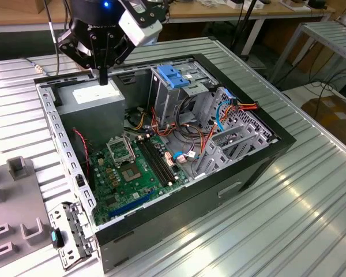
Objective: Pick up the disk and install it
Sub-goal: 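Reach for the disk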
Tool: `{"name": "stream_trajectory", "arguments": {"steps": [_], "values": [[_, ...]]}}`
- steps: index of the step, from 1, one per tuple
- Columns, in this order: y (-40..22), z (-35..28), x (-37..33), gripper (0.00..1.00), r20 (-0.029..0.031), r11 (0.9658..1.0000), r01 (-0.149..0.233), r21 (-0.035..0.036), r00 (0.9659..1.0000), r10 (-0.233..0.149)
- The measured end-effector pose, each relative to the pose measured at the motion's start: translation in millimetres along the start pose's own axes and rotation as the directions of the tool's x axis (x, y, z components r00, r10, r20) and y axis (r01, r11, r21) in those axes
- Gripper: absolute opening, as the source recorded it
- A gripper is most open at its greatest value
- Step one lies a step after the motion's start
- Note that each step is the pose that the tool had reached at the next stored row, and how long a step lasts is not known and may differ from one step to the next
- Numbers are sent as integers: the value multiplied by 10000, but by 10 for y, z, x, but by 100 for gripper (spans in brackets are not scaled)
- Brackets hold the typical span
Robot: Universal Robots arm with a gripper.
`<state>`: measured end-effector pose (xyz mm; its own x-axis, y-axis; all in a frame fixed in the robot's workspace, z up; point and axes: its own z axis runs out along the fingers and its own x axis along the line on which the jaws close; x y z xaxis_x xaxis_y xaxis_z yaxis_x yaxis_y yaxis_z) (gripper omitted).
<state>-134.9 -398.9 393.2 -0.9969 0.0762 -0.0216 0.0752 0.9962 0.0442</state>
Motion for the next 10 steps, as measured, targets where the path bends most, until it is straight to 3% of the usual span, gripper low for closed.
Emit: {"name": "stream_trajectory", "arguments": {"steps": [10], "values": [[-3,0,37,11,-20,10000,-1,0,10000,1]]}}
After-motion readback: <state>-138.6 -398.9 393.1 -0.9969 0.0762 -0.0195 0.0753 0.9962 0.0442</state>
